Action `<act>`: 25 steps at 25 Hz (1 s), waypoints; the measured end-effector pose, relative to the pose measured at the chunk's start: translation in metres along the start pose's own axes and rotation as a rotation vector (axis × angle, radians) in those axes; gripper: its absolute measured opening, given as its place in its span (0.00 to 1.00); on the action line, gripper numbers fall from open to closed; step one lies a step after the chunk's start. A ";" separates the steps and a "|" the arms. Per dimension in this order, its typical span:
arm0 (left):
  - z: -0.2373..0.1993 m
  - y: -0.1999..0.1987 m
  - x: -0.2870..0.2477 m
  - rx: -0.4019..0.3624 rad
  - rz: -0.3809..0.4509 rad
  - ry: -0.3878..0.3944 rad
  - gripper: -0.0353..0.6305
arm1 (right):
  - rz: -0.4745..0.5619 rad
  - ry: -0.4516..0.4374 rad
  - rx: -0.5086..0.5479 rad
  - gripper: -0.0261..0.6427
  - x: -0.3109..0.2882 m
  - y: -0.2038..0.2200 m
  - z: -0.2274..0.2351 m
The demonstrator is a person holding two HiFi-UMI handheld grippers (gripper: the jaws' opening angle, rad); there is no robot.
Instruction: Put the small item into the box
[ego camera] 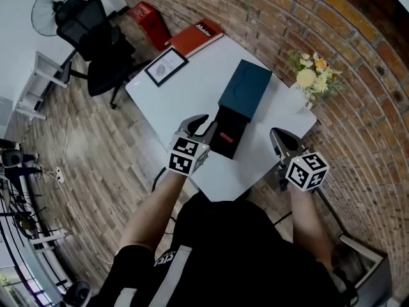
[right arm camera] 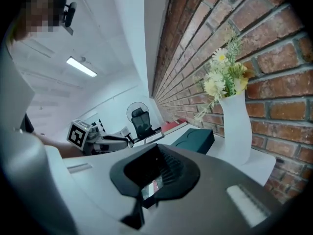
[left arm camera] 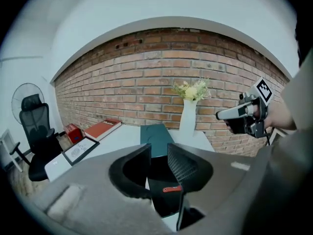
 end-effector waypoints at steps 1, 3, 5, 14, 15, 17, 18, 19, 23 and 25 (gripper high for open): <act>-0.002 -0.003 0.005 0.011 0.011 -0.003 0.22 | 0.002 0.000 0.003 0.04 -0.001 -0.001 -0.003; -0.008 -0.008 0.015 0.029 0.041 -0.006 0.22 | 0.004 0.003 0.012 0.04 -0.004 -0.002 -0.010; -0.015 -0.012 0.023 0.044 0.080 -0.008 0.20 | 0.003 0.013 0.026 0.04 -0.009 -0.003 -0.019; -0.061 -0.017 0.064 0.079 0.212 0.025 0.14 | 0.020 0.070 0.081 0.04 -0.040 -0.004 -0.070; -0.066 -0.017 0.068 0.084 0.223 0.033 0.13 | 0.025 0.078 0.086 0.04 -0.043 -0.004 -0.077; -0.076 -0.016 0.078 0.088 0.244 0.050 0.10 | 0.032 0.098 0.097 0.04 -0.048 -0.002 -0.089; -0.080 -0.016 0.083 0.089 0.256 0.059 0.10 | 0.033 0.110 0.103 0.04 -0.051 -0.001 -0.096; -0.085 -0.017 0.087 0.091 0.268 0.067 0.10 | 0.034 0.121 0.110 0.04 -0.054 0.000 -0.103; -0.107 -0.014 0.101 0.084 0.301 0.083 0.07 | 0.043 0.149 0.131 0.04 -0.066 0.002 -0.130; -0.116 -0.010 0.102 0.089 0.303 0.086 0.06 | 0.040 0.154 0.145 0.04 -0.069 0.005 -0.139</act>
Point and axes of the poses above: the fingertips, and each gripper's own axes: x backward along the fingers, z to its right, y out of its underside, the point moved 4 cm from there along x, backward along the fingers, and after that the axes turned 9 degrees about -x, right-handed, at the moved point
